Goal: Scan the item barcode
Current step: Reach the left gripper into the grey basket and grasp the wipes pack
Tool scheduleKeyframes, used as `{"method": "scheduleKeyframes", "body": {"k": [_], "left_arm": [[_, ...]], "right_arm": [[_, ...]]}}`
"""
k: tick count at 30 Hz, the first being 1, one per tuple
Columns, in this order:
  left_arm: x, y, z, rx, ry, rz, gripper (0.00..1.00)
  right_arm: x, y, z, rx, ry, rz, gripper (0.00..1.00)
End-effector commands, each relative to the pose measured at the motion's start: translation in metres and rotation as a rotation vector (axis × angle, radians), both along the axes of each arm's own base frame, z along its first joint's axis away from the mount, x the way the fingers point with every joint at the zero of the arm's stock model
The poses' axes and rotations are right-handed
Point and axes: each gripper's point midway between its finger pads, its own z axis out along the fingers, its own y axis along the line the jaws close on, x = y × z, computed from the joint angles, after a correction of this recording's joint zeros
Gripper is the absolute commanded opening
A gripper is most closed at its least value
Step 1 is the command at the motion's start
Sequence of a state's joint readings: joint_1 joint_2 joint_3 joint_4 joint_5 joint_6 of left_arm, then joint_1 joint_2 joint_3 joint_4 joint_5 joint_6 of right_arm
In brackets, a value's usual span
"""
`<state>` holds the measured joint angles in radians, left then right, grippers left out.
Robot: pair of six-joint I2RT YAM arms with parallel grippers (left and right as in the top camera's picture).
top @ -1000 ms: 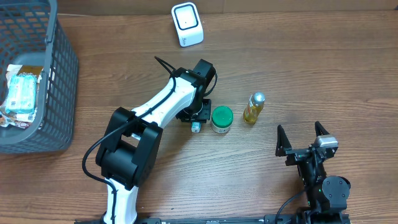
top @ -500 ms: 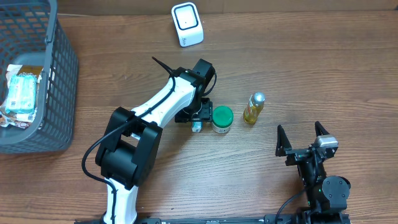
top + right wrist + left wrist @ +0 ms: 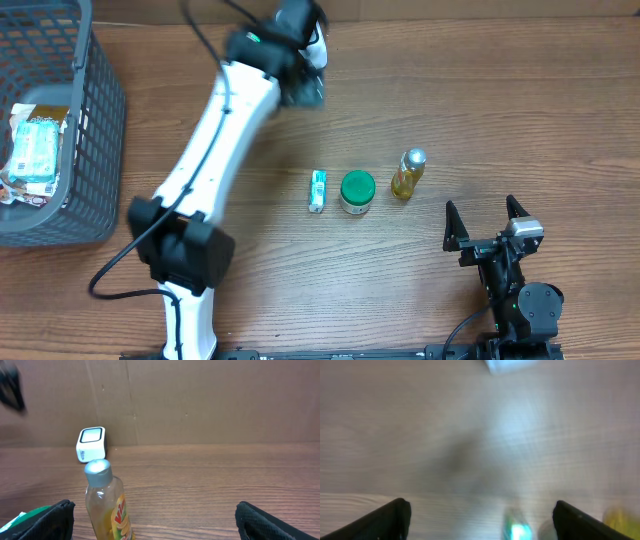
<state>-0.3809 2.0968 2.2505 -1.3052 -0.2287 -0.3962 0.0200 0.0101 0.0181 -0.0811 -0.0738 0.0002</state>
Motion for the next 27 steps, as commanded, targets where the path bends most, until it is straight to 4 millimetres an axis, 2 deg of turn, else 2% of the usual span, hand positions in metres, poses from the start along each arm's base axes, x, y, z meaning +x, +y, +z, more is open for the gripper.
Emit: {"method": "scheduleKeyframes", "body": {"k": [1,4,7,9,11,17,18,23,27], "left_arm": [[0.026,0.079,0.09,0.197,-0.244,0.114,0.96],[0.03,0.117,0.141,0.254,-0.347,0.096,0.95],[0.027,0.162,0.175,0.281,-0.426,0.159,0.99],[0.024,0.192,0.187,0.285,-0.452,0.221,1.0],[0.019,0.224,0.189,0.288,-0.451,0.28,1.0],[0.0,0.308,0.174,0.279,-0.387,0.426,1.0],[-0.006,0.331,0.165,0.259,-0.362,0.458,1.0],[-0.027,0.386,0.128,0.223,-0.252,0.507,1.0],[-0.044,0.423,0.084,0.193,-0.144,0.563,1.0]], "right_arm": [[0.0,-0.002,-0.002,0.002,-0.001,-0.009,1.0],[0.0,-0.002,-0.002,0.002,-0.001,-0.009,1.0],[0.0,-0.002,-0.002,0.002,-0.001,-0.009,1.0],[0.0,-0.002,-0.002,0.002,-0.001,-0.009,1.0],[0.0,-0.002,-0.002,0.002,-0.001,-0.009,1.0],[0.0,-0.002,-0.002,0.002,-0.001,-0.009,1.0],[0.0,-0.002,-0.002,0.002,-0.001,-0.009,1.0],[0.0,-0.002,-0.002,0.002,-0.001,-0.009,1.0],[0.0,-0.002,-0.002,0.002,-0.001,-0.009,1.0]]}}
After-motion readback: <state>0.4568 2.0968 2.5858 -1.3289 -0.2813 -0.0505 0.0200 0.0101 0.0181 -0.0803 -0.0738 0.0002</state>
